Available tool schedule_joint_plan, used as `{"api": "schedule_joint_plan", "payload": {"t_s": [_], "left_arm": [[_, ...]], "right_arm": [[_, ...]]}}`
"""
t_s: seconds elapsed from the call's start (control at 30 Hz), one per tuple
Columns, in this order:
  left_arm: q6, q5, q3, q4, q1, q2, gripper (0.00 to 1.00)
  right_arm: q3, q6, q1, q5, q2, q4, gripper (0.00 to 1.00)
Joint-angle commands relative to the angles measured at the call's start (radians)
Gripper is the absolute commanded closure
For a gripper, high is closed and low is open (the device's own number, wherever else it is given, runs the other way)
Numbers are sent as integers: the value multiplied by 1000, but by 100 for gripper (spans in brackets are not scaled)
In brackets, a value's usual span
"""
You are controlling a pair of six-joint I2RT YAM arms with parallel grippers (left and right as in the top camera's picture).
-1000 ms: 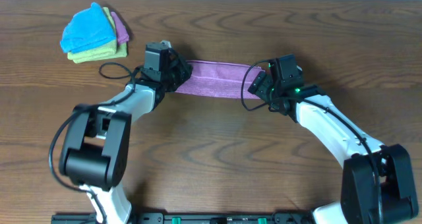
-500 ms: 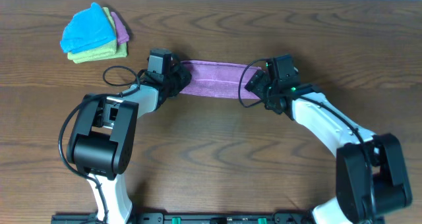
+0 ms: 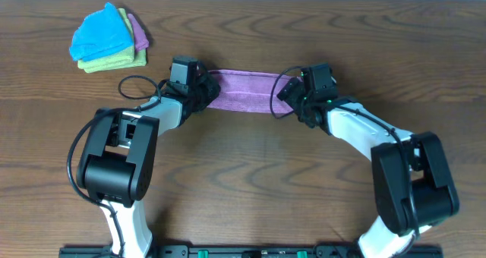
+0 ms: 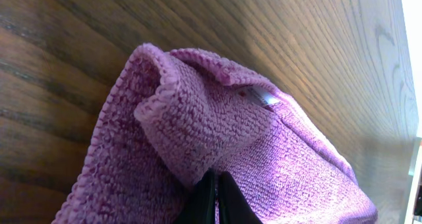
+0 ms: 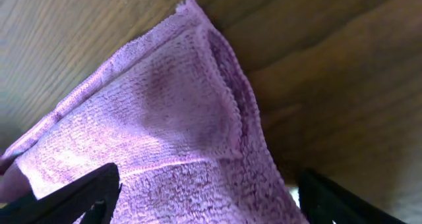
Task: Fold the cloth
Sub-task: 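Lift the folded strip with both grippers, holding it taut between them, then move the right gripper toward the left gripper, folding the strip in half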
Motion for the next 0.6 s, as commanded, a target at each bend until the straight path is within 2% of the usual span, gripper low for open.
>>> {"api": "schedule_joint_plan", "payload": {"t_s": [0.0, 0.1, 0.13, 0.23, 0.3, 0.57], "left_arm": [[-7, 1, 9, -19, 1, 18, 94], [-7, 1, 9, -23, 1, 18, 94], [-7, 1, 9, -27, 1, 18, 94], [-7, 18, 9, -50, 1, 18, 94], [-6, 34, 9, -59, 1, 18, 94], [8, 34, 9, -71, 1, 18, 94]], "right_arm": [[0, 23, 11, -10, 53, 19, 21], [0, 26, 19, 22, 69, 33, 47], [0, 26, 19, 32, 69, 43, 53], [0, 9, 15, 33, 68, 107, 83], [0, 4, 17, 30, 64, 137, 98], [10, -200, 51, 31, -29, 142, 99]]}}
